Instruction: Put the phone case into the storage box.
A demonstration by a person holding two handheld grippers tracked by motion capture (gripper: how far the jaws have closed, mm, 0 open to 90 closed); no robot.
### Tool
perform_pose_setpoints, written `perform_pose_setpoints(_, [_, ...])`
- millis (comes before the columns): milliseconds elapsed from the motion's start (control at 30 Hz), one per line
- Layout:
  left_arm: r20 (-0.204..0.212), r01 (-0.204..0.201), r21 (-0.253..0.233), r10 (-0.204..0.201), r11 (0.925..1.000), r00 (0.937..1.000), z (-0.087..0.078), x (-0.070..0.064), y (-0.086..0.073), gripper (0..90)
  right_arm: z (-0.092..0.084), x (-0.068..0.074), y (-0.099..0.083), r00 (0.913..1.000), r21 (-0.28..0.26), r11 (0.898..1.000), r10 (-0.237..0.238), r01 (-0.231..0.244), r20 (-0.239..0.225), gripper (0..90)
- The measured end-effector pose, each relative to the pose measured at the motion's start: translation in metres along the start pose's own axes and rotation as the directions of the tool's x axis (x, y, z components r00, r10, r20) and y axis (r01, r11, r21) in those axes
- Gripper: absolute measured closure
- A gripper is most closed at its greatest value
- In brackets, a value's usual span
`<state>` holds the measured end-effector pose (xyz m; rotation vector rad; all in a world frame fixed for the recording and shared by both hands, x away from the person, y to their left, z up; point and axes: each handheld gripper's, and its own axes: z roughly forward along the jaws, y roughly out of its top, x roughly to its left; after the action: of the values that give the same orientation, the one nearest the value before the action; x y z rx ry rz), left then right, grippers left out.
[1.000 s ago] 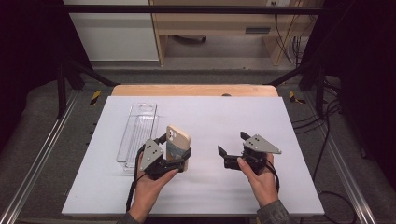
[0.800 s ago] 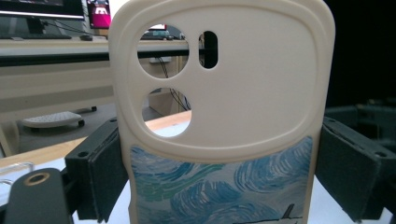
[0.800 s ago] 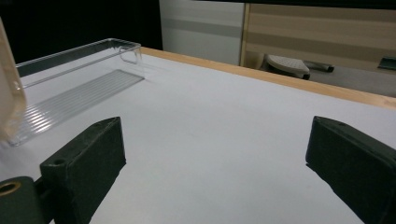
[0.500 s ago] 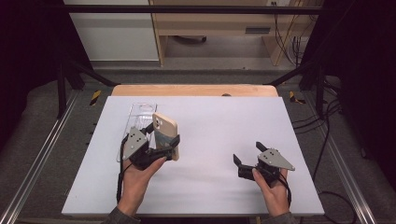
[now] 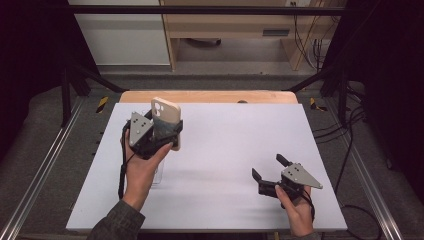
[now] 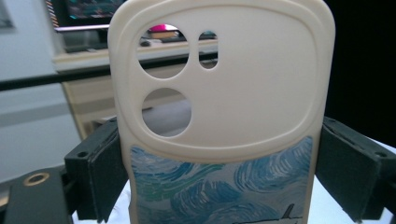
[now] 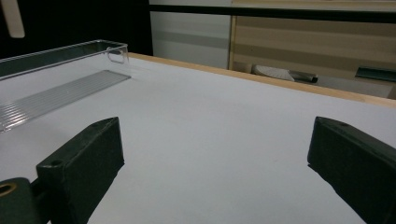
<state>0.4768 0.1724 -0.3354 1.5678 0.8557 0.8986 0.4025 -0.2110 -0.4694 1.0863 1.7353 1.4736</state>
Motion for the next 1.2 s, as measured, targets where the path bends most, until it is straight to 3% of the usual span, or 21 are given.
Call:
perform_pose_setpoints(67, [-0.030,0.008,0.005,-0.008,1.0000,0.9995,0.004,0.006,0.004,11.2,0.000,0.001,-0.001,0.9993,-0.016,0.999,0.036,-0.036,-0.005,3.3])
perform_pose_setpoints(167, [-0.080,0.027,0.015,-0.026,0.9995,0.9965,0.011,0.016,0.007,11.1,0.001,0.002,-0.004,1.0000,0.007,1.000,0.005,-0.005,0.002,3.0])
perform_pose_setpoints(267, [-0.117,0.052,0.033,-0.048,0.9981,0.9919,0.017,0.026,0.007,11.1,0.003,0.001,-0.009,0.9998,0.015,1.000,0.018,-0.018,0.002,3.0])
perform_pose_setpoints(500, [-0.191,0.103,0.053,-0.091,0.9933,0.9773,0.029,0.047,0.000,11.2,0.003,0.001,-0.011,0.9999,0.016,1.000,-0.006,0.006,0.014,3.0])
perform_pose_setpoints(600, [-0.203,0.129,0.057,-0.115,0.9900,0.9725,0.033,0.053,-0.002,11.2,0.003,0.001,-0.010,0.9999,0.008,1.000,0.001,-0.001,0.017,3.2])
perform_pose_setpoints(700, [-0.216,0.128,0.051,-0.115,0.9904,0.9696,0.036,0.058,-0.002,11.2,0.003,0.001,-0.011,0.9998,0.007,1.000,-0.008,0.008,0.020,3.2])
perform_pose_setpoints(1200, [-0.229,0.121,0.046,-0.108,0.9915,0.9676,0.059,0.072,-0.009,11.2,0.001,0.002,-0.012,0.9994,-0.012,1.000,-0.002,0.002,0.033,3.3])
